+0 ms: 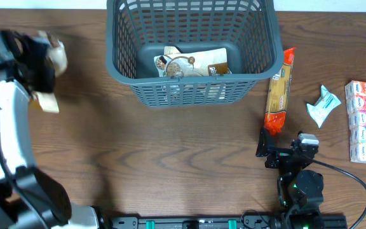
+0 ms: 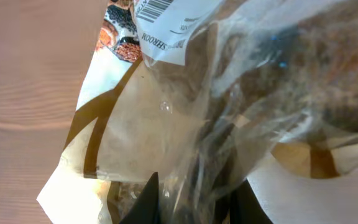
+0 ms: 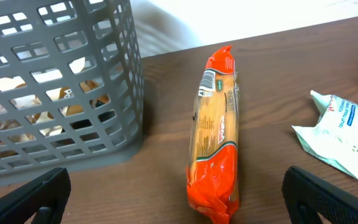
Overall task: Pack container
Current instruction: 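Lift the bag with the left gripper and carry it over the basket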
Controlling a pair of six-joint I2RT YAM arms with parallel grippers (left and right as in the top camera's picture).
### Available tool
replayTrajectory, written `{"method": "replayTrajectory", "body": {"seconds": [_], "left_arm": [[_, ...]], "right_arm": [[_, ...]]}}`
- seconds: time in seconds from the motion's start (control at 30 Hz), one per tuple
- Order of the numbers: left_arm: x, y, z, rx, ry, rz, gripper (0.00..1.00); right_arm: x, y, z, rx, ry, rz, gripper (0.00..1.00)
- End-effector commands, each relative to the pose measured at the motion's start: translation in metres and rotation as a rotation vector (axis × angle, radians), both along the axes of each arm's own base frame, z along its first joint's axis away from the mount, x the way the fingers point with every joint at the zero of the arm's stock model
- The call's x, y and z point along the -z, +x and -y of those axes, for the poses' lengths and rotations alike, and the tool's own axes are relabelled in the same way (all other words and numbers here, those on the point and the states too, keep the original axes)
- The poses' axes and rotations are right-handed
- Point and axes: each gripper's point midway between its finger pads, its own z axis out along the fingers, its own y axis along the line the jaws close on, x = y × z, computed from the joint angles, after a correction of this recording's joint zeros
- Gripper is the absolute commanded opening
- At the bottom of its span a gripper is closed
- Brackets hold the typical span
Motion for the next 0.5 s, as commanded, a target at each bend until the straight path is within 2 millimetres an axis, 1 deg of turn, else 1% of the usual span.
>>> {"method": "replayTrajectory", "body": {"seconds": [0.0,0.07,0.1,0.13,0.17,0.23,0.33,0.37,0.47], "left_arm": [[-0.071,0.014,0.026,-0.006,-0.059,0.172,0.06],[-0.107,0.021,0.044,0.047,-0.065,0.256,0.06],[-0.128,0.024,0.056,0.075,-0.07,0.308,0.06],[-0.145,0.027,0.068,0.111,-0.074,0.35,0.06],[-0.164,0.029,0.083,0.154,-0.078,0.396,0.06],[-0.195,0.032,0.111,0.227,-0.078,0.468,0.06],[-0.23,0.032,0.156,0.363,-0.055,0.555,0.06],[-0.241,0.031,0.177,0.432,-0.038,0.588,0.05],[-0.257,0.027,0.227,0.609,0.013,0.652,0.06]], "right_arm": [[0.002,0.0,0.0,0.003,0.013,-0.005,0.99],[0.002,0.0,0.0,0.003,0.013,-0.005,0.99],[0.002,0.0,-0.001,0.003,0.013,-0.005,0.99],[0.002,0.0,-0.001,0.003,0.013,-0.005,0.99],[0.002,0.0,-0.001,0.003,0.013,-0.005,0.99],[0.002,0.0,0.0,0.003,0.013,-0.005,0.99],[0.002,0.0,0.0,0.003,0.013,-0.005,0.99],[0.002,0.0,0.0,0.003,0.013,-0.005,0.99],[0.002,0.0,0.0,0.004,0.013,-0.003,0.99]]}}
